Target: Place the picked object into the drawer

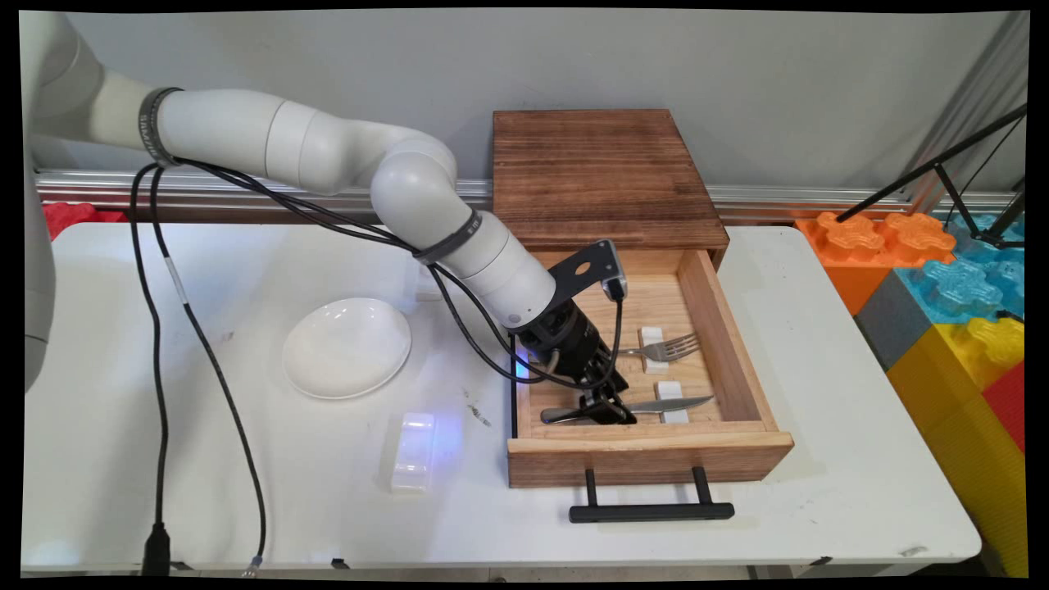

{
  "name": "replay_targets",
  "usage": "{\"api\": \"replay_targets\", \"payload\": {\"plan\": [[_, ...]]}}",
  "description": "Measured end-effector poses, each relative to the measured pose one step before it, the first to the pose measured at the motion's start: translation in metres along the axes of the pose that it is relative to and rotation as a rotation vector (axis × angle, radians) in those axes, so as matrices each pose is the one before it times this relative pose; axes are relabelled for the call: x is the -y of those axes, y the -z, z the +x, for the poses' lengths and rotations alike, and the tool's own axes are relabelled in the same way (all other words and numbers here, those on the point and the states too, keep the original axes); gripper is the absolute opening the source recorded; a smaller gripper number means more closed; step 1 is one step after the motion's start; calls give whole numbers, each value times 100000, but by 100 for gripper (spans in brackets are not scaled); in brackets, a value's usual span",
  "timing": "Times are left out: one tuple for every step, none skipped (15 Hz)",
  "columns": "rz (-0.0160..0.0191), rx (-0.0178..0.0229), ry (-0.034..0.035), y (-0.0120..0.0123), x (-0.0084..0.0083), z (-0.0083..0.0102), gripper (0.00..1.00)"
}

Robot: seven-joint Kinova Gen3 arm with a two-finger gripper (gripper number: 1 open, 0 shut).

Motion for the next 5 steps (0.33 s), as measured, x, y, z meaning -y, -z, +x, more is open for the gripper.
{"api": "replay_targets", "payload": {"plan": [[-48, 30, -185, 92, 33, 18, 100], [-32, 29, -143, 60, 17, 10, 100], [26, 38, -124, 134, 42, 4, 100], [29, 22, -108, 94, 28, 14, 100], [114, 88, -72, 163, 60, -18, 100]]}}
